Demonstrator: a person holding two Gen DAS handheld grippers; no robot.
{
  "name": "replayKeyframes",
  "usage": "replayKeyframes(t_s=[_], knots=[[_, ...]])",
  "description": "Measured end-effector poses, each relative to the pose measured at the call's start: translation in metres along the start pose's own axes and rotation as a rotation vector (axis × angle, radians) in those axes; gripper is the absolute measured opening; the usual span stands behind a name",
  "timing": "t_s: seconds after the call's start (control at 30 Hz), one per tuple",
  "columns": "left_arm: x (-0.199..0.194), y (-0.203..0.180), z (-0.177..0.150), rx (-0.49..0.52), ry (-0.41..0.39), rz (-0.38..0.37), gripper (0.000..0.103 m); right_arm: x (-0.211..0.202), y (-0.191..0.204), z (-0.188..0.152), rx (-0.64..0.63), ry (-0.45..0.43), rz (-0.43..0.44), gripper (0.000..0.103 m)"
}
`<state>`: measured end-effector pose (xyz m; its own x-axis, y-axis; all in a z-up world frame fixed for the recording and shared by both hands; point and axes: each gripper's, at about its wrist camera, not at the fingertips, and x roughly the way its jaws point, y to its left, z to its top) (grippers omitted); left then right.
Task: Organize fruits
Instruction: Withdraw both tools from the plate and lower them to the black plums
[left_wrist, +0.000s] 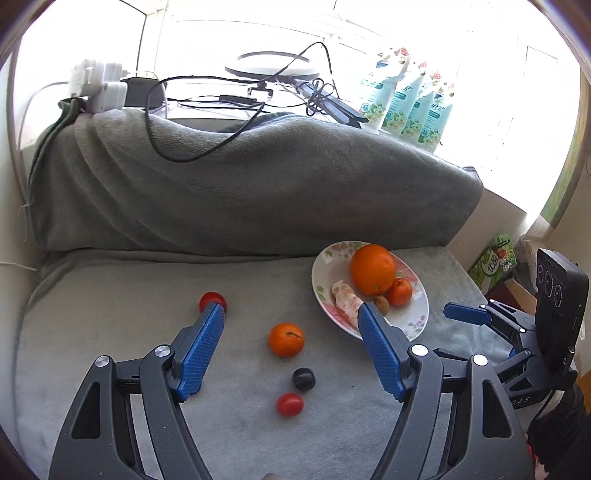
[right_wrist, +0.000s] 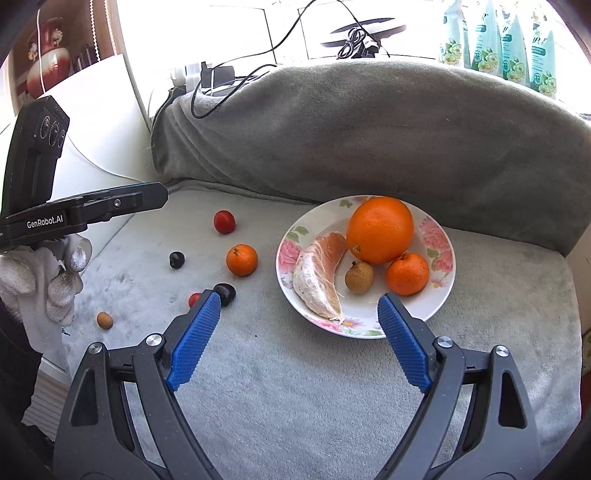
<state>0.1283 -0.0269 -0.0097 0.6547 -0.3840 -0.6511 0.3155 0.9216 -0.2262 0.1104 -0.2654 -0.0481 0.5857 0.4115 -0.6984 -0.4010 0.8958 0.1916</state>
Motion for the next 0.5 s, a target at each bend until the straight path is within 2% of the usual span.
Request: replayKeyframes(t_s=[0.33,0.5], knots=[[-0.007,0.046,-0.016,-0.054,0.018,0.061,0.075,0.019,0.023,0.003,0.023,0.036,0.088,0.089],[0.001,0.061,-0.027,-0.082,0.052,0.064,0.059,0.033,0.036,0.004,0.031,0.063,0.110,0.089]])
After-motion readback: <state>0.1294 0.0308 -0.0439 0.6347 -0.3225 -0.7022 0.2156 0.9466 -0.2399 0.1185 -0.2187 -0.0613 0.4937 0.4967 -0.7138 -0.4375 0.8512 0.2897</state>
